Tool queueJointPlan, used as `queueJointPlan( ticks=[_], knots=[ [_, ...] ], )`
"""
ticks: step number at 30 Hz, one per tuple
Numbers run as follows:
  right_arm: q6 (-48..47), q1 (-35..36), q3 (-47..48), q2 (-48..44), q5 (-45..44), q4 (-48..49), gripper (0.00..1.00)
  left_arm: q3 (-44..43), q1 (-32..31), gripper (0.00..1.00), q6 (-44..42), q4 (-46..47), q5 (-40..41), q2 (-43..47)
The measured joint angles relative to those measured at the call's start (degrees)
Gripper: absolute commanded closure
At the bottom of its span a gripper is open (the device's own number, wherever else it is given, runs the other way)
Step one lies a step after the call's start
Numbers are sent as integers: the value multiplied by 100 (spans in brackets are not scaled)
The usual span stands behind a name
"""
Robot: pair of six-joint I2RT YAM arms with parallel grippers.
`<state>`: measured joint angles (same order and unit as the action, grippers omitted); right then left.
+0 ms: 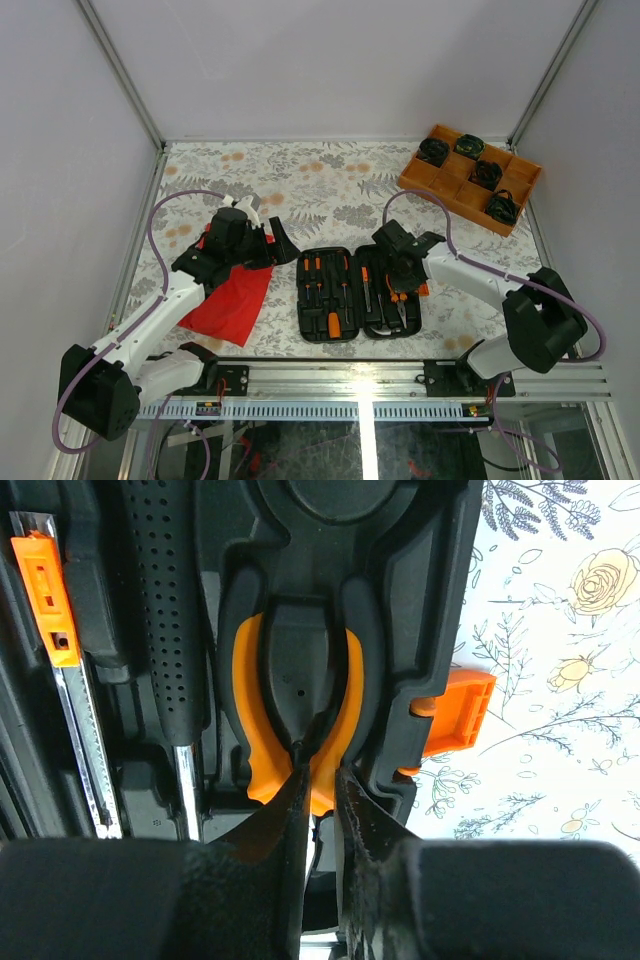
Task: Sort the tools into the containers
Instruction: Place the pliers in the storage box.
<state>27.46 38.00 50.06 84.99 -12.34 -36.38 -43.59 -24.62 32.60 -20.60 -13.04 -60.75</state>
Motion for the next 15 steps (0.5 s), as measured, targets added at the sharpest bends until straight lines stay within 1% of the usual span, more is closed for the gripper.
queueJointPlan(
  ticks=[3,15],
  knots=[
    [-7,-7,42,125,9,-66,100,-2,0,16,0,0,-4,-2],
    [-31,-31,278,608,68,-313,100,-2,4,16,0,2,-9,-4]
  ],
)
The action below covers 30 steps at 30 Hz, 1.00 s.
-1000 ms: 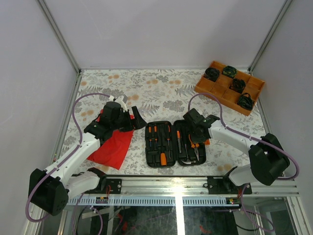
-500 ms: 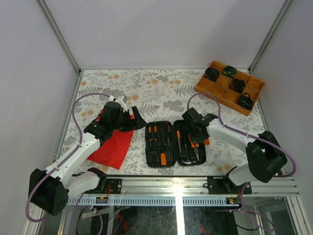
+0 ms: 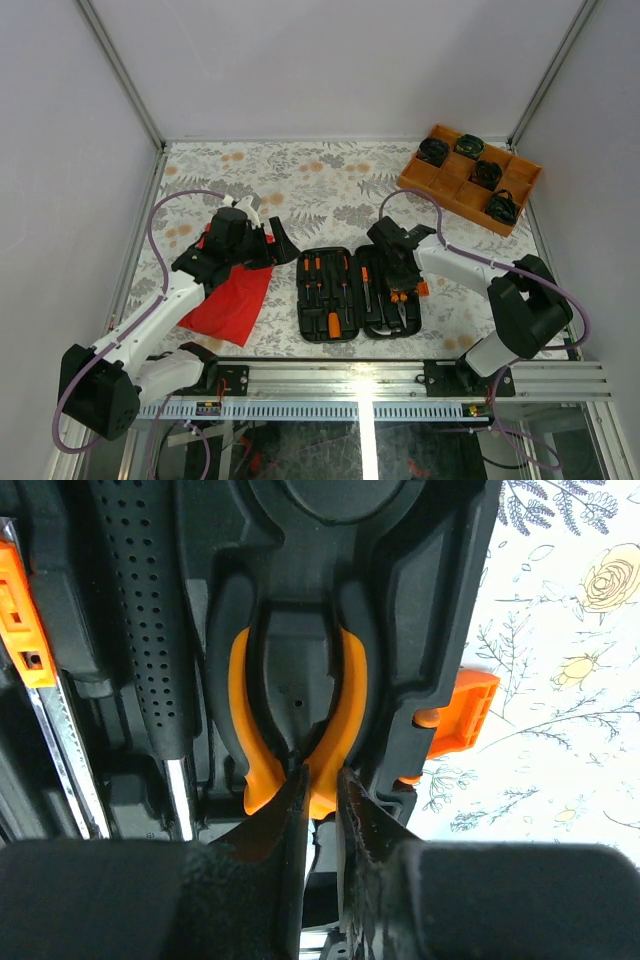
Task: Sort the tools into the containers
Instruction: Place the pliers in the storage box.
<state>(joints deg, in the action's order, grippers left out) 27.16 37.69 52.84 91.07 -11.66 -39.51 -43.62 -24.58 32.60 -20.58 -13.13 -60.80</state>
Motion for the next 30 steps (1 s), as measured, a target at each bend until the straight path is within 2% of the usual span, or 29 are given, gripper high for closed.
queueJointPlan(
  ticks=[9,12,15,18,21,24,30],
  knots=[
    [127,35,44,68,-94,-57,99,2,26,16,0,4,-31,-44],
    [221,46,-168,-243,-129,136,91,0,26,16,0,4,-42,-44],
    [310,44,-343,-632,-140,369,76,0,26,16,0,4,-42,-44],
    [337,44,-361,-761,-118,391,72,0,26,16,0,4,-42,-44],
    [348,50,-361,-944,-92,376,71,2,26,16,2,4,-44,-44],
    [348,50,-352,-1231,-90,326,77,2,26,16,4,2,-42,-44],
    [323,50,-356,-1375,205,256,81,2,26,16,15,4,-42,-42]
  ],
)
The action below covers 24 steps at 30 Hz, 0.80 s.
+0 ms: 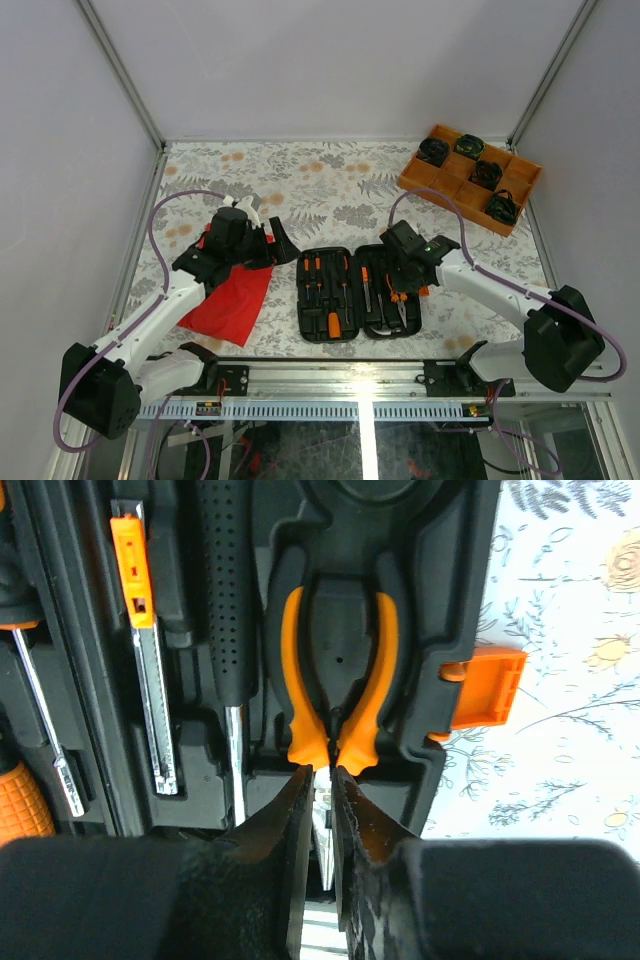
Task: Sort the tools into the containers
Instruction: Place the pliers in the storage box.
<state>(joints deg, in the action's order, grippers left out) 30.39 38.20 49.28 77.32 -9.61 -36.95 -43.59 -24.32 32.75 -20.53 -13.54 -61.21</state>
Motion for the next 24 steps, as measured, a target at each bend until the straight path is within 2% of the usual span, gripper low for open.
queueJointPlan(
  ticks=[6,17,24],
  knots=[
    [-31,4,-85,232,457,42,86,0,0,16,22,0,0,0],
    [-85,4,0,595,483,-81,87,0,0,16,24,-2,-2,0],
    [-131,2,92,852,542,-184,95,0,0,16,24,0,-2,0]
  ],
)
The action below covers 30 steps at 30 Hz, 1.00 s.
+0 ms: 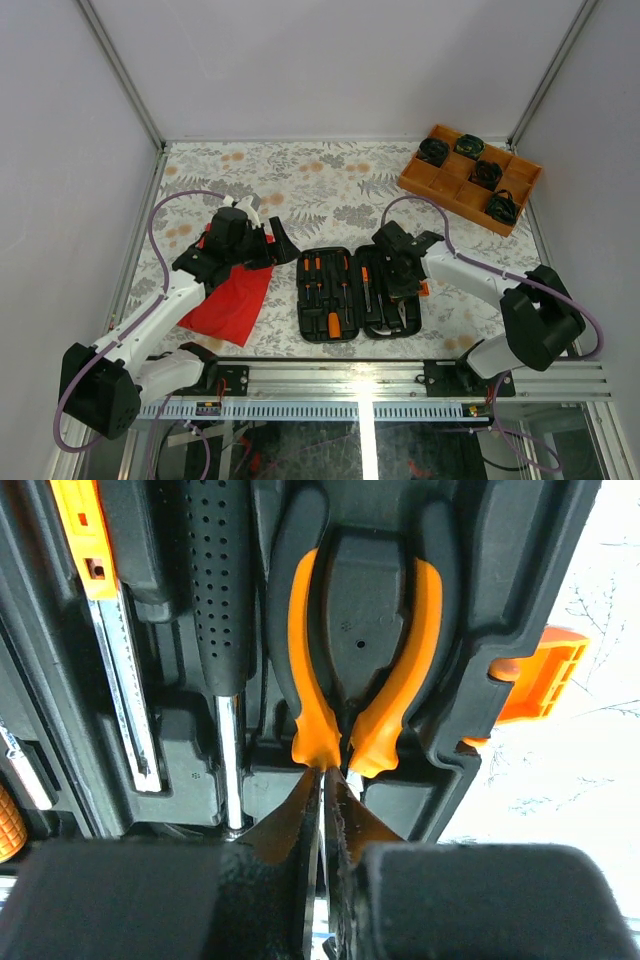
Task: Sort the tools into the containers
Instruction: Place the pliers in the storage box.
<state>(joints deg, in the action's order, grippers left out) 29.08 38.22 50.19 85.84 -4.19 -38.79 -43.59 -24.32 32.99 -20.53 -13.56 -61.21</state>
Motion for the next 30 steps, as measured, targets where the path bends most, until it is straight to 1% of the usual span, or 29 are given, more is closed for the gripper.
queueJointPlan(
  ticks=[8,15,16,19,24,25,30],
  knots=[
    [96,-13,-59,361,153,-22,100,0,0,16,0,2,-28,-2],
    [140,-31,-63,382,184,-15,99,0,0,16,0,15,-61,-90],
    [142,-31,-63,372,175,-15,97,0,0,16,0,17,-61,-96],
    [181,-22,-136,190,120,37,87,0,0,16,0,17,-61,-98],
    [170,59,-306,-446,-166,282,68,0,0,16,-2,15,-57,-98],
    [149,61,-306,-603,-249,345,64,0,0,16,-2,15,-57,-98],
    [26,72,-251,-1871,-822,717,53,0,0,17,7,15,-57,-94]
  ],
)
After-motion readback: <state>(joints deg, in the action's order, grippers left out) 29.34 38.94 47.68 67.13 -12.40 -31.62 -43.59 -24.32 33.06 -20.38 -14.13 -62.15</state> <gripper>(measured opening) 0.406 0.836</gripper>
